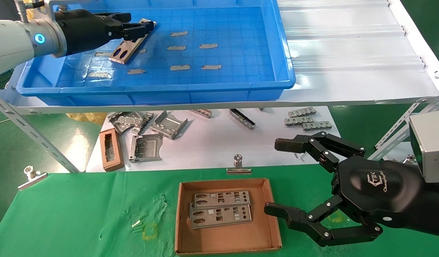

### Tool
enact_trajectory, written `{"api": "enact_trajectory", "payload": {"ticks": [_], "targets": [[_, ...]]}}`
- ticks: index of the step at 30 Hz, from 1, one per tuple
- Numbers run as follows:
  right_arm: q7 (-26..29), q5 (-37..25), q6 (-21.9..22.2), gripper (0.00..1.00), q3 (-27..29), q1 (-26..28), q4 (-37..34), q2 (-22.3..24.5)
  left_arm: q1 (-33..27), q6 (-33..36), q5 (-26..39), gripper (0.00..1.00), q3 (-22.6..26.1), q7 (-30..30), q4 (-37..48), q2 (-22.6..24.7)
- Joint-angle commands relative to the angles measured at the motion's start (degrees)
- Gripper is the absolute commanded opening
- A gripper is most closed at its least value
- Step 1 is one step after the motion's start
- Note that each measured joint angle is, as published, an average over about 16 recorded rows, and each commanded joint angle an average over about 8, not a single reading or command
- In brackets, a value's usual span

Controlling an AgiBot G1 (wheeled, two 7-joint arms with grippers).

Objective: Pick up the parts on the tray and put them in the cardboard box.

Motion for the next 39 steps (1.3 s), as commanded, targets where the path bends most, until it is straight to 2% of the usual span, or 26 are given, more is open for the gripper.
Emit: {"api": "enact_trajectory", "payload": {"ticks": [1,7,8,38,39], "targets": [[0.0,0.0,0.0,1.0,0.0,0.0,0.0,0.0,0.0,0.2,-0.2,0.82,-0.2,0.0,-0.1,-0.2],[0.0,0.0,0.0,1.0,0.0,0.0,0.0,0.0,0.0,0.9,-0.1,0.08,-0.1,-0.1,0.0,-0.6],[0.0,0.0,0.0,1.0,0.0,0.0,0.0,0.0,0.0,0.9,-0.1,0.01,-0.1,-0.1,0.1,-0.7],[0.0,0.0,0.0,1.0,0.0,0.0,0.0,0.0,0.6,1.2,0.2,0.0,0.1,-0.1,0.1,-0.7],[0.0,0.0,0.0,1.0,0.0,0.0,0.0,0.0,0.6,1.1,0.2,0.03,0.1,-0.1,0.1,-0.6]]}}
